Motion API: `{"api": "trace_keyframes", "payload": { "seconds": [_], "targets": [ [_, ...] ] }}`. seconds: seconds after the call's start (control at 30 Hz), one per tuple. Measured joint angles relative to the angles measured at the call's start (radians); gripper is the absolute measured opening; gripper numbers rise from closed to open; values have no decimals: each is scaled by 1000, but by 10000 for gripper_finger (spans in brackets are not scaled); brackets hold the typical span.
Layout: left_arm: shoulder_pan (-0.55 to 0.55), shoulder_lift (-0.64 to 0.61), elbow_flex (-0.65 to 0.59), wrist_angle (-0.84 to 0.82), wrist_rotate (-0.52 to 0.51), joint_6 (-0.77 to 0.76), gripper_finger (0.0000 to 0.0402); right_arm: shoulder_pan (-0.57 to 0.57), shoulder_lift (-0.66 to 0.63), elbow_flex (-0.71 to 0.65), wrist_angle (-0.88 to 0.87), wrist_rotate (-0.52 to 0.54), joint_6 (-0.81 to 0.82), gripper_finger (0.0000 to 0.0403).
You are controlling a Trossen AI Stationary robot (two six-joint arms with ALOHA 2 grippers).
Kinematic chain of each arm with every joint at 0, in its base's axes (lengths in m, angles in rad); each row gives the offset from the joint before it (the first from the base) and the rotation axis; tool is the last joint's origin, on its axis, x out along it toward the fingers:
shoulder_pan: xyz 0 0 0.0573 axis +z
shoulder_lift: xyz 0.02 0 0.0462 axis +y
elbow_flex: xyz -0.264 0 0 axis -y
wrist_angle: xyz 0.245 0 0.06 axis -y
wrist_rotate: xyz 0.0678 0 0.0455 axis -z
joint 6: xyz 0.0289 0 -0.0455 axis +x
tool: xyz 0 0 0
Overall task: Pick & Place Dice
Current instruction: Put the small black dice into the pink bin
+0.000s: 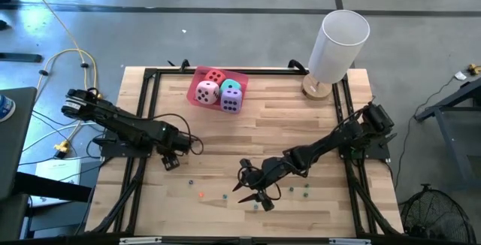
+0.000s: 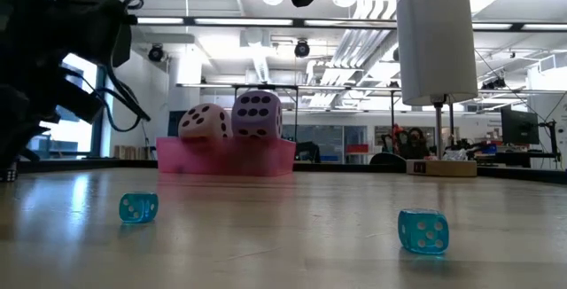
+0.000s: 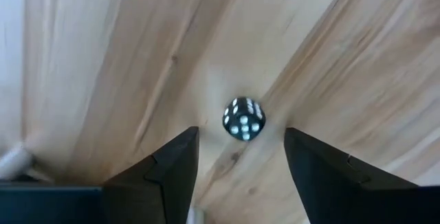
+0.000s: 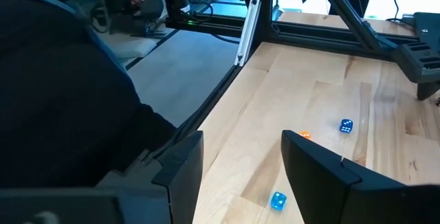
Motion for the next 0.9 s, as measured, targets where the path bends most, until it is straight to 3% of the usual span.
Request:
{"api": "trace_keyframes", "payload": {
  "seconds": [0.53,0.9],
  "targets": [
    [-74,-2,0,57,-68,51,197,0,0,0,0,0,3,188],
    [-110,-2,2,78,-99,37,87,0,0,0,0,0,3,188]
  ]
}}
